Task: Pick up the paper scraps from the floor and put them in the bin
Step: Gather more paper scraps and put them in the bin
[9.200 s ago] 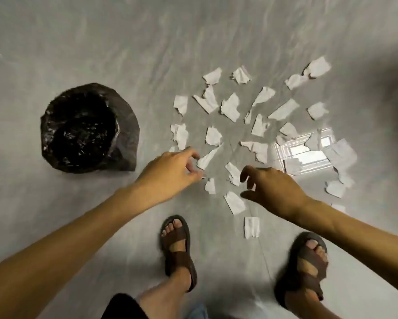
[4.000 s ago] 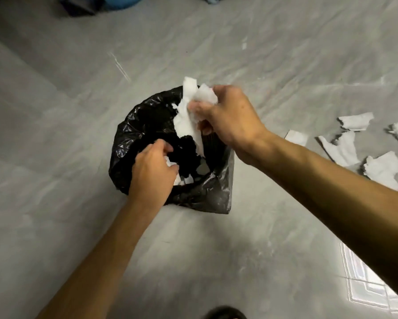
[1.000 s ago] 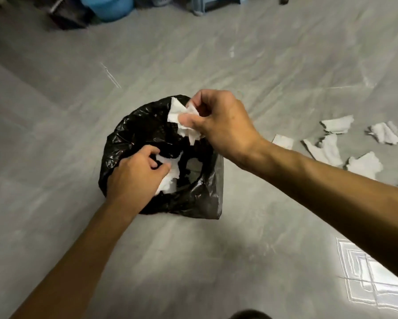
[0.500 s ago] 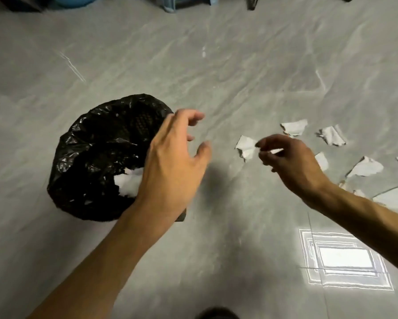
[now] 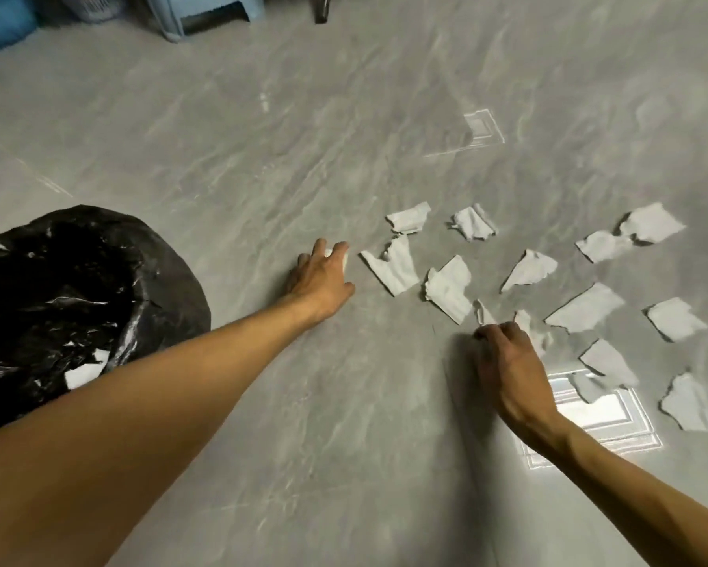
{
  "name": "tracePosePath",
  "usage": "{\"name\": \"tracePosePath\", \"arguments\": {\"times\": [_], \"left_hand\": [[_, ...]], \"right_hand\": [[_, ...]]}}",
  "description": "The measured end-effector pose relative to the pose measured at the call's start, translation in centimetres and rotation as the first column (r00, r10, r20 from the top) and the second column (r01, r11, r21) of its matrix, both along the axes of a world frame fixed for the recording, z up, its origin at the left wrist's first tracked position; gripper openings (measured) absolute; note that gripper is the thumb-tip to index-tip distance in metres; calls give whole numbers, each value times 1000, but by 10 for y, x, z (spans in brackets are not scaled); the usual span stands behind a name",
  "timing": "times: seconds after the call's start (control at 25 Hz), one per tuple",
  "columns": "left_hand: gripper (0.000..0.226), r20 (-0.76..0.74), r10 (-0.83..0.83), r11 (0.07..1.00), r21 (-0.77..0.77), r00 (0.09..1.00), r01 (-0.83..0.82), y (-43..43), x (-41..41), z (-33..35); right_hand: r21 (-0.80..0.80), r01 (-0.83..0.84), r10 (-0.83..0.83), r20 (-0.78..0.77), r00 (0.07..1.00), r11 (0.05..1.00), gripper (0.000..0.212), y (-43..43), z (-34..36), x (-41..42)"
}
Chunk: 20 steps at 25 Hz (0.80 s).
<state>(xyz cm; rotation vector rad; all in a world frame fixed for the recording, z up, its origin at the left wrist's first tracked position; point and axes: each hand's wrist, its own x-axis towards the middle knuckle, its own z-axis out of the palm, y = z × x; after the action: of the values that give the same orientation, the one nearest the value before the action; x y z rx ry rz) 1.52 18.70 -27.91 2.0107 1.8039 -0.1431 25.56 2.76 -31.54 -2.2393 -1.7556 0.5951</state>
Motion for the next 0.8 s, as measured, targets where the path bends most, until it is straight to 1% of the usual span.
{"name": "tracePosePath", "arguments": {"times": [0.08,0.12,0.16,0.2,0.28,0.32,0.4,0.44,0.48,0.52,0.56,0.6,0.64,0.68,0.72,0.8], "left_hand": [[64,-90,-25,999,-36,996,21,3,0,-24],[58,-89,-26,1000,-10,996,25,2,1,-34],[49,-51,-12,999,42,999,14,-1,0,-40],[37,19,16,995,95,1000,-18,-4,1,-44],[16,143,84,985,139,986,-104,-10,5,-44],[12,186,104,979,151,977,-133,-13,9,-43],[15,284,97,973,177,954,-151,-18,22,-38],[23,335,57,974,188,940,-127,-20,31,-33],[34,363,-11,978,196,932,-65,-20,40,-31],[44,347,-86,982,189,934,20,-18,49,-31],[51,293,-140,983,156,946,97,-16,58,-33],[52,217,-170,983,108,961,149,-12,62,-36],[47,150,-175,984,62,973,167,-10,64,-40],[39,115,-159,987,31,981,156,-7,62,-44],[32,109,-133,991,19,985,131,-6,59,-47],[23,130,-95,995,2,987,96,-8,47,-47]], "right_hand": [[40,48,-53,117,992,998,36,1,1,12],[28,78,-82,153,985,997,40,2,0,18],[7,89,-89,158,984,996,41,4,0,21],[-11,90,-87,145,986,996,38,6,-1,23],[1,83,-83,129,988,997,31,11,-5,23],[20,82,-84,133,988,996,29,14,-7,22],[56,98,-106,157,982,994,35,21,-8,21],[65,113,-122,160,980,991,40,27,-8,21],[60,116,-124,156,980,991,42,33,-8,20],[41,96,-102,164,981,994,39,38,-8,19],[27,62,-66,174,983,998,31,41,-10,17],[21,23,-26,168,985,1000,23,43,-10,14],[17,-8,6,128,992,1000,17,44,-10,13],[18,-26,25,68,997,1000,15,46,-7,11],[41,-36,35,23,999,998,14,50,-4,11],[144,-69,65,27,997,987,12,71,2,13]]}}
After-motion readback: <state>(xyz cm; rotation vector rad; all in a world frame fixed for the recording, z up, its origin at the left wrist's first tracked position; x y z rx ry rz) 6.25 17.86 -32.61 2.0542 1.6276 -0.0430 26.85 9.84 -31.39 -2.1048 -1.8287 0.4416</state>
